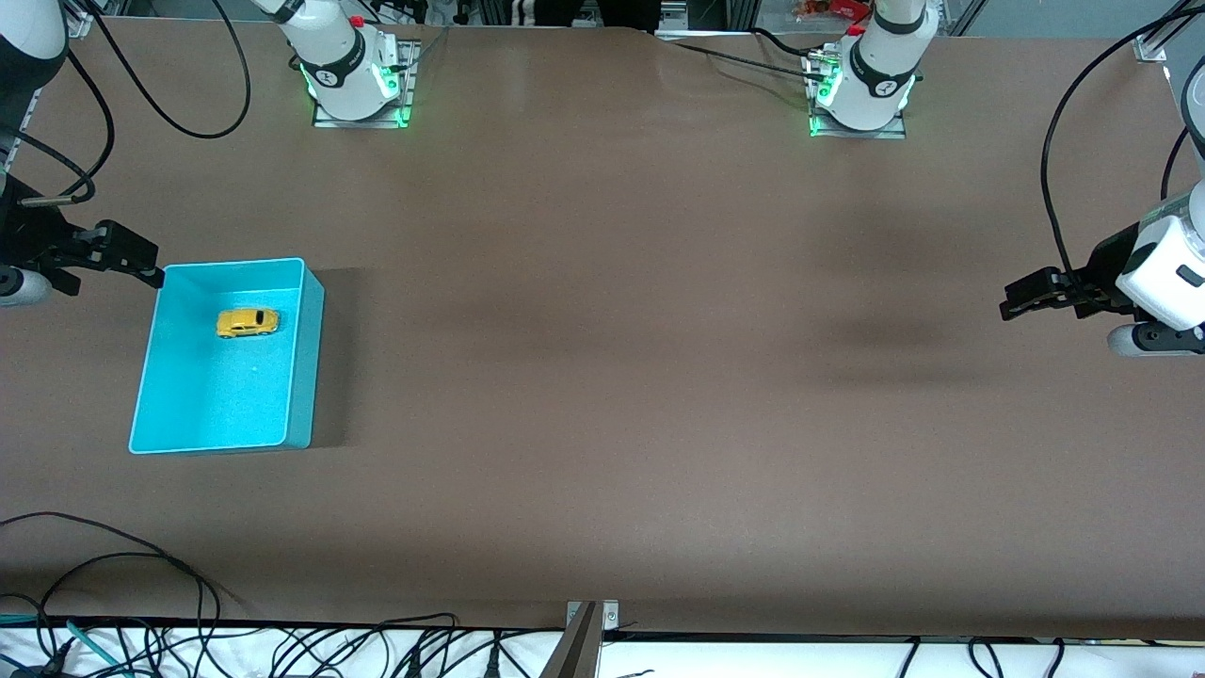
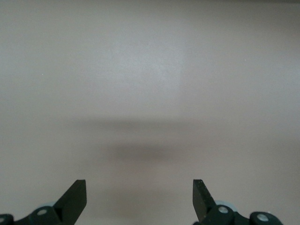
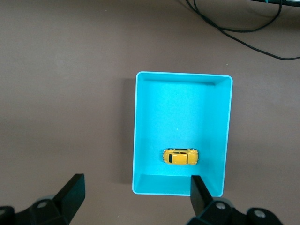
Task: Wind up and store yellow beetle car
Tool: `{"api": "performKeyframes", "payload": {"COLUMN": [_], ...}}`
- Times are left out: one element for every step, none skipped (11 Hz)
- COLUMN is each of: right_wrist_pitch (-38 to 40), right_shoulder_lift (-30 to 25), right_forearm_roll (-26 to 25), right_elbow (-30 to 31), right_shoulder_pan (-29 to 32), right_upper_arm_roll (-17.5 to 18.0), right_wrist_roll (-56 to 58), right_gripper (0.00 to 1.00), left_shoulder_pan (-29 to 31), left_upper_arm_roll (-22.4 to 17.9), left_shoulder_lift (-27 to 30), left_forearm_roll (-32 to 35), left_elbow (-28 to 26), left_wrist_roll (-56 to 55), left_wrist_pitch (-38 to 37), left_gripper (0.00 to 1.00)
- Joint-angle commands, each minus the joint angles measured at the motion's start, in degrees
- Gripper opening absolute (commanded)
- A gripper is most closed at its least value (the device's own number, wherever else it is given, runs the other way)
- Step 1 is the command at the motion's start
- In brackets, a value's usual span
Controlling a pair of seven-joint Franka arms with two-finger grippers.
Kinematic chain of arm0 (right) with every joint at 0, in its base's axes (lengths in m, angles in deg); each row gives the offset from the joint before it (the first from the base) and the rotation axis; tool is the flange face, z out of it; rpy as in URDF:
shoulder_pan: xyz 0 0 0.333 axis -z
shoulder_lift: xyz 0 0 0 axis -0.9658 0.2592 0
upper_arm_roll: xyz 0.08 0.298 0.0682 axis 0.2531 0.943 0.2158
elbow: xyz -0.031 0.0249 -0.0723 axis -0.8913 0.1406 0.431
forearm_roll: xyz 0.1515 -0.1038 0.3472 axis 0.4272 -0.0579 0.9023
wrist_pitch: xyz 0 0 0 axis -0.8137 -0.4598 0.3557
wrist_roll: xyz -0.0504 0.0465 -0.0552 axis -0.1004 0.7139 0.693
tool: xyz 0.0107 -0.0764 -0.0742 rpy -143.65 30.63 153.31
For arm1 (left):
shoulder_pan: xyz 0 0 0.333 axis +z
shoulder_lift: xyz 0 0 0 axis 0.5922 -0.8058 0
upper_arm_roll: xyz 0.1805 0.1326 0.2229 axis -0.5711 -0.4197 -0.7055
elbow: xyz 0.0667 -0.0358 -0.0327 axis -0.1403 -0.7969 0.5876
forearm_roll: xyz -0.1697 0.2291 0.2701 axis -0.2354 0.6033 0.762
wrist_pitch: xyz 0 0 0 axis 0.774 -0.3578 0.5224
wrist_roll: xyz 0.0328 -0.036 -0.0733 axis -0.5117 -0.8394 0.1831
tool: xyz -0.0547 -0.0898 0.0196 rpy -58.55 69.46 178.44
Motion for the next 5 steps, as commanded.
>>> {"api": "performKeyframes", "payload": {"right_wrist_pitch": [1.93, 1.93, 1.93, 2.37, 2.63], "right_shoulder_lift": [-0.09, -0.09, -0.09, -0.09, -0.09], "right_forearm_roll": [-0.90, -0.90, -0.90, -0.90, -0.90], "right_elbow": [-1.26, -1.26, -1.26, -1.26, -1.26], "right_shoulder_pan": [0.20, 0.20, 0.20, 0.20, 0.20], "right_upper_arm_roll": [0.25, 0.25, 0.16, 0.16, 0.16], "right_wrist_roll": [0.28, 0.28, 0.28, 0.28, 0.28], "right_gripper": [1.00, 1.00, 1.00, 1.00, 1.00], "left_shoulder_pan": [0.20, 0.29, 0.29, 0.29, 0.29], "left_upper_arm_roll": [0.78, 0.96, 0.96, 1.05, 1.05], "left_shoulder_lift": [1.58, 1.93, 2.54, 2.90, 2.99], "left_forearm_roll": [-0.65, -0.65, -0.56, -0.56, -0.56], "left_elbow": [0.48, 0.39, -0.05, -0.14, -0.14], "left_wrist_roll": [1.72, 1.72, 1.72, 1.63, 1.63], "left_wrist_pitch": [-0.38, -0.47, -0.47, -0.47, -0.47], "left_gripper": [1.00, 1.00, 1.00, 1.00, 1.00]}}
